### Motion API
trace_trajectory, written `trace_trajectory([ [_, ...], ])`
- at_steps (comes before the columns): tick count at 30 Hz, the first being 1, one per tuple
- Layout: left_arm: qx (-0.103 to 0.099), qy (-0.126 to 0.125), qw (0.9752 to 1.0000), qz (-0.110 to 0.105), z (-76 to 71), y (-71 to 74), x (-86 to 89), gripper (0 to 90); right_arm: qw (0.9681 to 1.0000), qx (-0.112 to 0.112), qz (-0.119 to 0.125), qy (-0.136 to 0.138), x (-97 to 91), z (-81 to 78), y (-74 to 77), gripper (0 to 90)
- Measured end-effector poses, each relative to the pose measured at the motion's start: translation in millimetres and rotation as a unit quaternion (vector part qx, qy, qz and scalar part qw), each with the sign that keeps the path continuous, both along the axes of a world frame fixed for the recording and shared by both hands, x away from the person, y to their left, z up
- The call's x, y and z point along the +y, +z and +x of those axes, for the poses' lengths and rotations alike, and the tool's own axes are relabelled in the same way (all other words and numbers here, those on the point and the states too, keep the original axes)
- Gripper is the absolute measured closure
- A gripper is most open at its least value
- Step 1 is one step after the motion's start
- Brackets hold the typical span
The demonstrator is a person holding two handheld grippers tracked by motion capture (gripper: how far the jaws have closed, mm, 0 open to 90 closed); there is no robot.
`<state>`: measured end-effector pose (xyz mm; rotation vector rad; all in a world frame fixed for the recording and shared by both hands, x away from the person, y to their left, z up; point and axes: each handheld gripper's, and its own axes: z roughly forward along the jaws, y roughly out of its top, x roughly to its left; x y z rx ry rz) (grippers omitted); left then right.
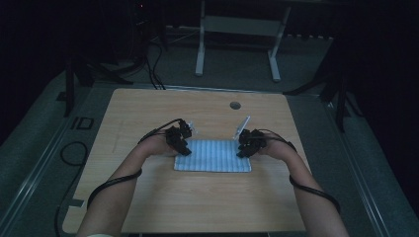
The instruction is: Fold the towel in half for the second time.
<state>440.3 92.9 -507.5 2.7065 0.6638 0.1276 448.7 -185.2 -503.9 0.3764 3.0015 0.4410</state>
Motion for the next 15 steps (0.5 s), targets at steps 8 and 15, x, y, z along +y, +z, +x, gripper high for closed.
trace_trajectory([
  [8,-0.013,0.029,0.9977,-0.059,-13.9,10.5,-5.6,34.2,0.9976,-0.047,0.05,-0.01,3.1,-11.5,14.5,33.2],
  [15,-0.021,0.035,0.9953,-0.088,-24.9,1.1,-6.5,13.4,0.9914,-0.059,0.111,-0.035,2.8,-14.8,8.7,10.5],
])
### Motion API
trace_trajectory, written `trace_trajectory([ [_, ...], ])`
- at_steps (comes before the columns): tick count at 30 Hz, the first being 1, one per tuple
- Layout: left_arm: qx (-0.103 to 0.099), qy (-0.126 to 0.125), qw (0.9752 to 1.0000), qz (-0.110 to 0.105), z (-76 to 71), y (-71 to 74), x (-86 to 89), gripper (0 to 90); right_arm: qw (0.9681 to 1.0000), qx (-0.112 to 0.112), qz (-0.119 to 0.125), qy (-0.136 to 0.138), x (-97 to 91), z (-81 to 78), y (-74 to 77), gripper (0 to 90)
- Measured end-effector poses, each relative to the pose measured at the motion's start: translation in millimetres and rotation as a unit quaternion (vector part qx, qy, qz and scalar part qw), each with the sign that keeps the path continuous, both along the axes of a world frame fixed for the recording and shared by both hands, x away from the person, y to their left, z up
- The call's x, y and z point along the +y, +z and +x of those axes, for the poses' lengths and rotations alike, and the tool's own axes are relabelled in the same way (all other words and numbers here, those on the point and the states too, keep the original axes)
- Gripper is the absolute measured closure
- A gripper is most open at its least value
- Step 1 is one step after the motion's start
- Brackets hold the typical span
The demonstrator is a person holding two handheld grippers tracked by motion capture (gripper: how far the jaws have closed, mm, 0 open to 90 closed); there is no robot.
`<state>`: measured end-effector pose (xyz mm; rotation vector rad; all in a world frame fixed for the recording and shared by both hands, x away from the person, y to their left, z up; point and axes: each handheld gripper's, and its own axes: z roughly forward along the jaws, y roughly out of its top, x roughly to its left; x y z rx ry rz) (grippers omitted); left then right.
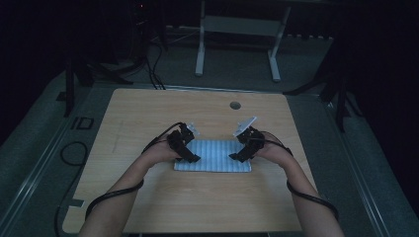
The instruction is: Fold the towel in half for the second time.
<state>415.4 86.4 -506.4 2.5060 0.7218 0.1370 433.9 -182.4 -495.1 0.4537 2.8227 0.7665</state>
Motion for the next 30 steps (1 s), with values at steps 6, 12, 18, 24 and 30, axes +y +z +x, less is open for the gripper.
trace_trajectory([
  [6,-0.042,0.047,0.9977,-0.023,-4.6,-8.2,12.0,6.3,0.9979,-0.011,0.044,-0.046,-10.2,0.2,-7.2,10.7],
  [12,-0.056,0.072,0.995,-0.039,-10.1,-13.9,28.8,3.8,0.9924,-0.026,0.09,-0.079,-28.2,-3.6,-11.6,10.8],
  [18,-0.074,0.089,0.991,-0.068,-24.6,-14.8,48.0,3.8,0.9851,-0.035,0.132,-0.105,-53.0,-16.9,-16.0,10.8],
  [24,-0.082,0.092,0.9891,-0.081,-42.6,-19.2,65.5,3.8,0.9818,-0.041,0.135,-0.127,-79.0,-32.3,-26.9,10.8],
  [30,-0.089,0.113,0.9851,-0.095,-53.8,-28.1,82.1,3.8,0.9735,-0.052,0.165,-0.15,-107.6,-47.5,-31.8,11.8],
])
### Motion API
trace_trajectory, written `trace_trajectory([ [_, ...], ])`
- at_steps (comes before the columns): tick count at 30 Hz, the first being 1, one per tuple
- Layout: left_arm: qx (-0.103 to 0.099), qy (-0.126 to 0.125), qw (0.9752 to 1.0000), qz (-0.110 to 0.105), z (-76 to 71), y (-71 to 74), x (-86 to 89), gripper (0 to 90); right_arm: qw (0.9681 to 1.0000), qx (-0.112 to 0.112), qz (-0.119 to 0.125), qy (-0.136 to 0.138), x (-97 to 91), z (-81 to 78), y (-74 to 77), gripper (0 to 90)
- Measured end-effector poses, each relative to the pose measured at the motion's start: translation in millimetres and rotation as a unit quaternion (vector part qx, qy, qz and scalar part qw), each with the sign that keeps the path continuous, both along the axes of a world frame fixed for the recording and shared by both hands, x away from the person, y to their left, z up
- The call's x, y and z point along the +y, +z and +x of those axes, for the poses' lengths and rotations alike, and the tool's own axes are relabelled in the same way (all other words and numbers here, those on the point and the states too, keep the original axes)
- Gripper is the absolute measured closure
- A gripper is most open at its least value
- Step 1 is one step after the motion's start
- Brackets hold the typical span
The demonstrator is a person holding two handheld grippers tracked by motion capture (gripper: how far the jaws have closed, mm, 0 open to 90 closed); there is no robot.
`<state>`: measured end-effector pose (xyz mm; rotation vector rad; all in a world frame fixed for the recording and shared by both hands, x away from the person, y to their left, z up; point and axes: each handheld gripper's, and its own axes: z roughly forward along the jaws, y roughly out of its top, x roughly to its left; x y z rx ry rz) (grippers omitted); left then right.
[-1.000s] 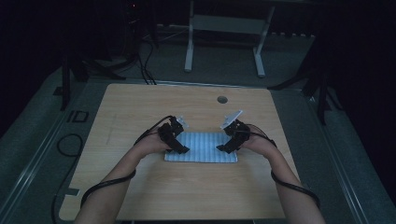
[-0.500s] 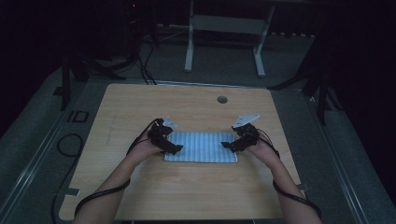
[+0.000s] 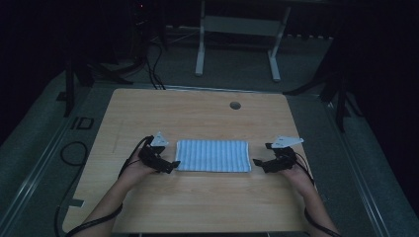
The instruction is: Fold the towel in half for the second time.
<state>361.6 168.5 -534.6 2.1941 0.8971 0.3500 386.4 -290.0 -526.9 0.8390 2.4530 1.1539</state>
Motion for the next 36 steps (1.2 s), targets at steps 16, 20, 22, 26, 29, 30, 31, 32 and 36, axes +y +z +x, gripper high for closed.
trace_trajectory([
  [16,-0.016,0.054,0.9974,-0.045,-40.4,-3.5,50.7,3.8,0.9956,-0.032,0.019,-0.086,-51.8,-42.7,-1.7,12.8],
  [20,-0.03,0.072,0.9957,-0.05,-48.7,-1.4,62.5,3.8,0.9923,-0.031,0.029,-0.116,-61.8,-51.8,-3.5,12.8],
  [22,-0.03,0.077,0.9951,-0.054,-50.9,-1.7,65.6,3.8,0.991,-0.036,0.033,-0.125,-63.3,-53.7,-4.2,13.0],
  [26,-0.027,0.095,0.9932,-0.062,-60.9,-7.9,78.6,3.8,0.9814,-0.051,0.05,-0.178,-73.1,-63.6,-12.8,13.0],
  [29,-0.032,0.111,0.991,-0.068,-67.6,-9.5,86.6,3.8,0.9771,-0.051,0.067,-0.195,-78.4,-65.5,-14.3,13.0],
  [30,-0.038,0.12,0.9897,-0.068,-70.3,-9.4,89.6,3.8,0.9743,-0.054,0.077,-0.205,-80.5,-67.0,-13.8,13.0],
  [31,-0.047,0.131,0.9876,-0.072,-74.0,-9.1,93.6,3.8,0.9669,-0.065,0.093,-0.229,-83.9,-69.9,-12.1,13.0],
  [32,-0.047,0.131,0.9876,-0.072,-74.0,-9.1,93.6,3.8,0.9645,-0.068,0.096,-0.236,-85.0,-70.7,-12.1,13.0],
  [36,-0.057,0.164,0.981,-0.086,-81.5,-9.9,103.9,3.8,0.9556,-0.071,0.121,-0.259,-89.9,-75.2,-11.1,12.5],
])
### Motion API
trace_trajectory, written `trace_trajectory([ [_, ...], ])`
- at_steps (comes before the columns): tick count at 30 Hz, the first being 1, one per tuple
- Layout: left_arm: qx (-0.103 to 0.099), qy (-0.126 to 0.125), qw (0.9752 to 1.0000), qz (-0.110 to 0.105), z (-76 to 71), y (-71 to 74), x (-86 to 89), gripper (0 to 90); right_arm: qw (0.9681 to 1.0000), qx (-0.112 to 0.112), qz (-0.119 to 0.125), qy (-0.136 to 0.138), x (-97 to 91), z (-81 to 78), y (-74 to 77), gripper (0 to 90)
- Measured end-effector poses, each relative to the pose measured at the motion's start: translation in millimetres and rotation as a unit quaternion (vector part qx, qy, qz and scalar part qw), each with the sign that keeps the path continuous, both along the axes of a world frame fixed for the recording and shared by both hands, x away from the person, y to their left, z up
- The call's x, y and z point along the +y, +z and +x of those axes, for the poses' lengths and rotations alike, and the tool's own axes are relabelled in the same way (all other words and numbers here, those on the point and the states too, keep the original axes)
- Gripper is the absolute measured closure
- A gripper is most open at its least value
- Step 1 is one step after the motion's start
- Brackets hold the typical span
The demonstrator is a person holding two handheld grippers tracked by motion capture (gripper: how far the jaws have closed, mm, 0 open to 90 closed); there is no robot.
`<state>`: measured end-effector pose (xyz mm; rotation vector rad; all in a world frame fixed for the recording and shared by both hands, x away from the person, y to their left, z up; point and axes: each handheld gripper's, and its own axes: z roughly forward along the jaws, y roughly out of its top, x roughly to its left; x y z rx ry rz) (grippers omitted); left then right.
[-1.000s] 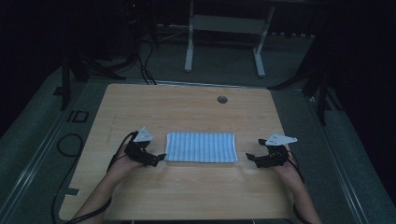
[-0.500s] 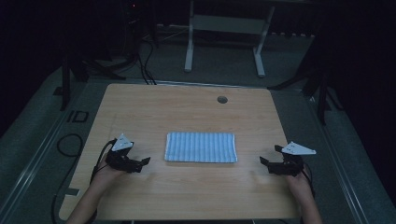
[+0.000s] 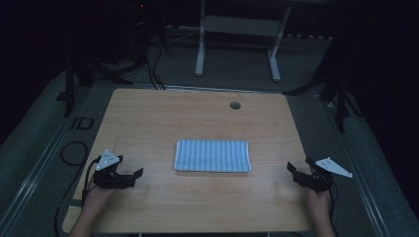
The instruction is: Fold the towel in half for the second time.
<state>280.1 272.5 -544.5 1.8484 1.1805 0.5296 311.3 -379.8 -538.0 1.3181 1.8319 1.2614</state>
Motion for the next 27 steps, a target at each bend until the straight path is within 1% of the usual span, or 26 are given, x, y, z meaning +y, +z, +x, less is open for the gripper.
trace_trajectory([
  [1,0.0,0.0,1.0,0.0,0.0,0.0,0.0,3.8,1.0,0.0,0.0,0.0,0.0,0.0,0.0,12.5],
  [2,-0.004,0.007,1.0,-0.004,-1.4,-0.3,2.6,3.8,0.9999,-0.007,0.004,-0.009,-0.6,-1.5,0.8,12.2],
  [5,-0.011,0.025,0.9995,-0.014,-4.3,0.0,8.3,3.8,0.9998,-0.009,0.008,-0.014,-1.4,-1.7,-0.2,12.2],
  [7,-0.019,0.041,0.9988,-0.018,-6.0,0.6,11.6,3.8,0.9997,-0.017,0.002,-0.02,-1.6,-2.2,-1.1,12.2],
  [8,-0.026,0.059,0.9977,-0.021,-7.0,0.9,15.1,3.8,0.9995,-0.018,0.004,-0.025,-2.1,-2.0,-1.3,12.2],
  [9,-0.026,0.059,0.9977,-0.021,-7.0,0.9,15.1,3.8,0.9995,-0.018,0.004,-0.025,-2.1,-2.0,-1.3,12.2],
  [10,-0.038,0.077,0.996,-0.022,-8.0,1.7,18.4,3.8,0.9992,-0.027,-0.001,-0.03,-2.4,-2.3,-1.4,12.2],
  [11,-0.038,0.077,0.996,-0.022,-8.0,1.7,18.4,3.8,0.9992,-0.027,-0.001,-0.03,-2.4,-2.3,-1.4,12.2],
  [13,-0.044,0.095,0.9941,-0.03,-8.9,2.8,22.0,3.8,0.9991,-0.023,0.002,-0.034,-2.8,-1.5,-3.1,12.2],
  [14,-0.052,0.106,0.9925,-0.035,-10.1,3.2,23.9,3.8,0.9991,-0.024,0.0,-0.034,-2.5,-1.5,-3.7,12.2],
  [15,-0.055,0.113,0.9915,-0.036,-10.7,3.3,24.5,3.8,0.9992,-0.024,-0.006,-0.033,-1.9,-1.3,-4.1,12.2],
  [16,-0.06,0.123,0.99,-0.034,-11.9,3.3,26.3,3.8,0.9992,-0.023,-0.005,-0.032,-1.5,-1.0,-4.4,12.1],
  [18,-0.064,0.137,0.988,-0.032,-12.8,2.9,28.2,3.8,0.9989,-0.023,-0.009,-0.041,-1.7,-0.1,-5.4,11.9],
  [19,-0.067,0.142,0.9871,-0.033,-13.3,2.5,29.1,3.8,0.9989,-0.023,-0.009,-0.041,-1.7,-0.1,-5.4,11.9],
  [20,-0.07,0.15,0.9857,-0.033,-13.9,1.8,30.0,3.8,0.9988,-0.022,-0.007,-0.043,-2.3,0.2,-5.7,11.9],
  [21,-0.069,0.157,0.9846,-0.032,-14.1,1.4,30.5,3.8,0.9989,-0.019,-0.006,-0.043,-3.1,1.0,-5.9,11.9],
  [22,-0.071,0.159,0.9839,-0.038,-14.4,0.9,31.3,3.8,0.9987,-0.019,-0.008,-0.047,-3.4,1.0,-6.1,11.9],
  [23,-0.071,0.161,0.9837,-0.039,-14.5,0.6,31.9,3.8,0.9986,-0.019,-0.009,-0.049,-3.4,0.9,-6.3,11.9],
  [24,-0.07,0.167,0.9829,-0.035,-14.5,0.4,32.5,3.8,0.9986,-0.017,-0.012,-0.048,-3.3,1.2,-6.7,11.9],
  [25,-0.072,0.169,0.9823,-0.037,-14.9,0.2,32.8,3.8,0.9986,-0.017,-0.012,-0.048,-3.3,1.2,-6.7,11.9],
  [26,-0.072,0.166,0.9827,-0.04,-14.9,-0.2,33.4,3.8,0.9985,-0.018,-0.012,-0.05,-3.2,1.2,-6.9,11.9],
  [27,-0.069,0.166,0.9829,-0.039,-14.7,-0.5,33.4,3.8,0.9986,-0.015,-0.011,-0.049,-3.2,1.5,-7.1,11.9],
])
